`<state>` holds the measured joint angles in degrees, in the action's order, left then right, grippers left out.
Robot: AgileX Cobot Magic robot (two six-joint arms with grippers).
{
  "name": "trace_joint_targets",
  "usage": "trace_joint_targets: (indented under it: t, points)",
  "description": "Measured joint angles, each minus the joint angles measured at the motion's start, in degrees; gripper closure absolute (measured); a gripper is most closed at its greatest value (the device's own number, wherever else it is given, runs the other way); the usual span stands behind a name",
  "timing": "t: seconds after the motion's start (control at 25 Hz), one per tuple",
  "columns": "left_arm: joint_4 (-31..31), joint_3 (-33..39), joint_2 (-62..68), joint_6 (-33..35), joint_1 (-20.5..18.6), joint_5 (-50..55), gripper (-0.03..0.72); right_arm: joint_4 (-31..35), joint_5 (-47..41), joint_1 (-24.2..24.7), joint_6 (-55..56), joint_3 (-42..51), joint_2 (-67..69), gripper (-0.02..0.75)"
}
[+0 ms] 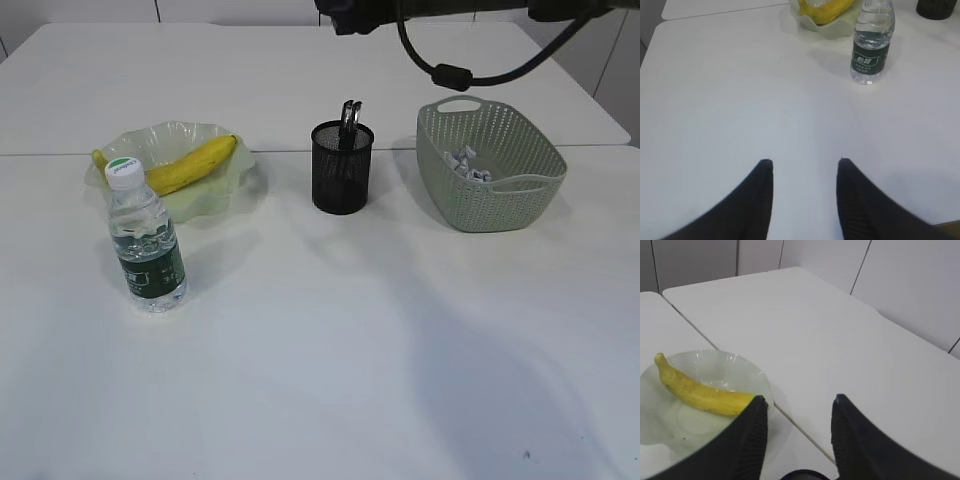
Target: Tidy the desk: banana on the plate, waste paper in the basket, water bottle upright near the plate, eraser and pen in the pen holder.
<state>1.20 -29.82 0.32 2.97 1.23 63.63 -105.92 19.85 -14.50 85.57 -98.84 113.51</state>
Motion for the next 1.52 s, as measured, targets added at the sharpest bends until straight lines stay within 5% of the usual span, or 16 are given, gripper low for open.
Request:
trace_joint_targets:
  t: [0.92, 1.52]
  points:
    - [0.0, 0.0, 0.0, 0.0, 0.0, 0.0, 0.421, 0.0, -6.4, 1.9, 1.6, 20.0, -8.4, 0.428]
    - [0.0, 0.0, 0.0, 0.0, 0.0, 0.0, 0.43, 0.0, -7.3, 1.9, 2.7, 24.1, -11.8, 0.469]
